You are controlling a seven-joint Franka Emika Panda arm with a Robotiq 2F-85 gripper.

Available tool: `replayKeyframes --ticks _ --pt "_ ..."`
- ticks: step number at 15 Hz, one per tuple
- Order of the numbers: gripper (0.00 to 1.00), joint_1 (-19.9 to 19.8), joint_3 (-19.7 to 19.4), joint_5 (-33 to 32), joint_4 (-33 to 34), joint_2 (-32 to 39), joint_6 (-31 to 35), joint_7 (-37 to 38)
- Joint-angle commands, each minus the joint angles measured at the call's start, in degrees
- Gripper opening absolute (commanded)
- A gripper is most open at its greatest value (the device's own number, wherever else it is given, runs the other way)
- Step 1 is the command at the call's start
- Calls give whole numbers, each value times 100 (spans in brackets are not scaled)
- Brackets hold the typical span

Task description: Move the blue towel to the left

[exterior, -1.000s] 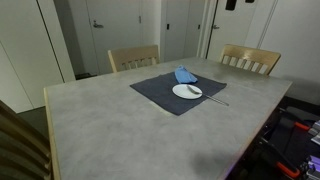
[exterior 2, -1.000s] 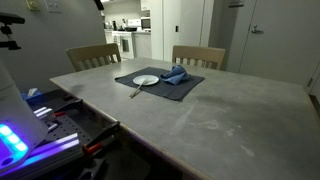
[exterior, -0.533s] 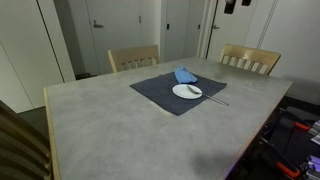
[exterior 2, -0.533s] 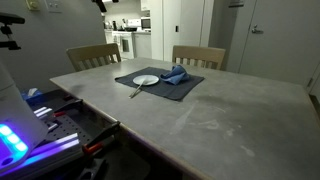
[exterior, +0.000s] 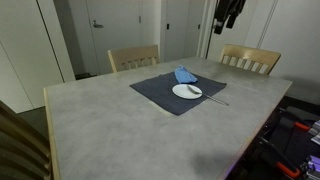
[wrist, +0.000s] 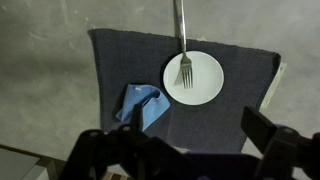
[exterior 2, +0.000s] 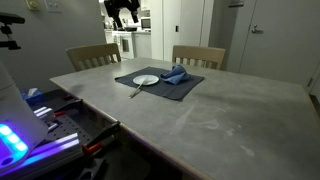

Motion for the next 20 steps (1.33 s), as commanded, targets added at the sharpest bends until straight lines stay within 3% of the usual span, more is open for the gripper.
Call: replayKeyframes --ticks 1,2,3,9,13,20 --pt "100 42 -428 202 178 826 795 -818" --pt "100 78 -550 305 277 1066 967 -1088" --pt "100 -24 -326 140 35 536 669 -654" --pt "100 4 -332 168 94 696 750 -735" --pt "100 -55 -440 134 310 1307 1237 -912" --pt "100 -353 -714 -116 1330 2895 2093 -881"
